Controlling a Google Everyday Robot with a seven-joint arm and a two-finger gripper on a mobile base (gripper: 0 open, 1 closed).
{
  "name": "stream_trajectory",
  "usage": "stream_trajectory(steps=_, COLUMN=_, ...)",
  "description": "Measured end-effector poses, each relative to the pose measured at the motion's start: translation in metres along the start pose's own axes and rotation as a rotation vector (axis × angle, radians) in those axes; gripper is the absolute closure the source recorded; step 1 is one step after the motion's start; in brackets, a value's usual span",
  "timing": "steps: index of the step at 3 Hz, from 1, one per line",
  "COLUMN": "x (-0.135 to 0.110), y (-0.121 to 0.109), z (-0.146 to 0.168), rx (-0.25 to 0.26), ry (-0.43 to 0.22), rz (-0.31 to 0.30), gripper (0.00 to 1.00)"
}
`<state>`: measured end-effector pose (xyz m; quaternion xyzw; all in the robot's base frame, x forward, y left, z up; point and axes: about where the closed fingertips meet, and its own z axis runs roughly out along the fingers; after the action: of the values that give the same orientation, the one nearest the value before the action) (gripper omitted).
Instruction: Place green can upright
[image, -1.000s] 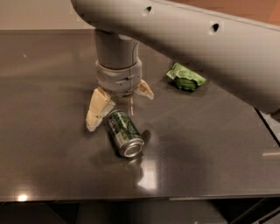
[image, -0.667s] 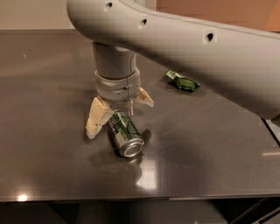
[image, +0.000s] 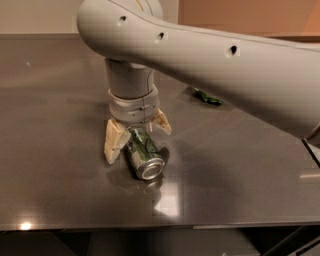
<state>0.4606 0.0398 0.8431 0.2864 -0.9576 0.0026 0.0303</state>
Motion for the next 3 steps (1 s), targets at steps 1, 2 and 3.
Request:
stream_trajectory(steps=1, x=-0.002, y=0.006, z=-0.001, rx=-0.017, ry=-0.001, rz=0.005, gripper=0.41)
stream_trajectory(steps=2, x=-0.005, y=0.007, z=-0.007, rx=-0.044, ry=-0.022, rz=0.011, gripper=0.63)
stream_trajectory(steps=3, x=-0.008, y=-0.004, z=-0.032, rx=-0.084, ry=-0.111, rz=0.002, gripper=0.87)
